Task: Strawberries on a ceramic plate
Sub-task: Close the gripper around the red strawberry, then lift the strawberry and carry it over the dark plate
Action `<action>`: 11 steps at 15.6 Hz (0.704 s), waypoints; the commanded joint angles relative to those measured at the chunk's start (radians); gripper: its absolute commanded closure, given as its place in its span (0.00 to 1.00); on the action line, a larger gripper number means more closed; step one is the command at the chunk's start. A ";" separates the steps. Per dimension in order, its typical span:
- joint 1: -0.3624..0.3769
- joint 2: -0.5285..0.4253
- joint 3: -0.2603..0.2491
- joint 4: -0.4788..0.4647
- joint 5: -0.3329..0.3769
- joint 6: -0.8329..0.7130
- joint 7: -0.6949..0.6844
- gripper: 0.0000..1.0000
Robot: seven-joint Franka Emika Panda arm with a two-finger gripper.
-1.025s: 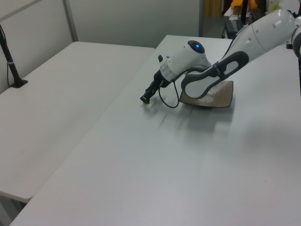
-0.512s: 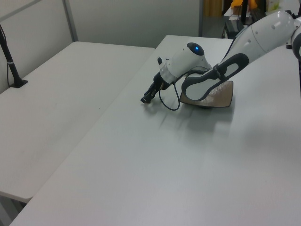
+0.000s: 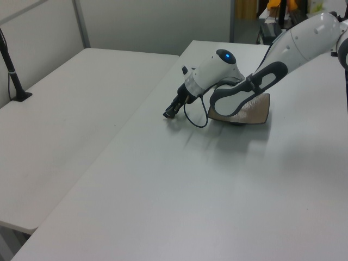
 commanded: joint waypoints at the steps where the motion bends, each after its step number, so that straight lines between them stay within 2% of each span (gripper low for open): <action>1: 0.002 -0.046 -0.010 -0.005 -0.010 0.002 0.028 1.00; 4: -0.001 -0.136 -0.010 -0.069 -0.003 -0.018 0.030 1.00; 9: 0.000 -0.282 -0.013 -0.086 0.004 -0.323 0.031 1.00; 11: 0.000 -0.347 -0.011 -0.086 0.033 -0.470 0.030 1.00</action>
